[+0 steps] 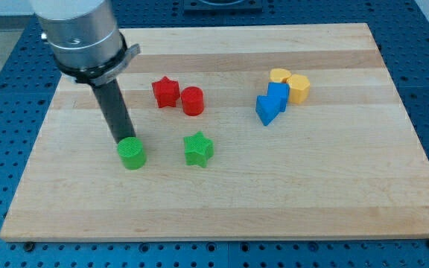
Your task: Slide the green circle closer to green star
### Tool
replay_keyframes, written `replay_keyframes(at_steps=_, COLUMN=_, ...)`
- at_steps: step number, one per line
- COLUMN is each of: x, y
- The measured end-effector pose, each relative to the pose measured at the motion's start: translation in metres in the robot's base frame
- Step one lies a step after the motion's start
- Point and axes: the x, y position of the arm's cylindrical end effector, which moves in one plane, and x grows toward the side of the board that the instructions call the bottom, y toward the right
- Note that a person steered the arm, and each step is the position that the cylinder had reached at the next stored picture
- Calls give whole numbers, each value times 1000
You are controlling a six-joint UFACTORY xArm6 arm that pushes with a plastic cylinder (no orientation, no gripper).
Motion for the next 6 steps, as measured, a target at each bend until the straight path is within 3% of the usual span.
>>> replay_keyframes(at_steps=2, x=41, y=-27)
replay_keyframes(at_steps=6, x=36, y=26)
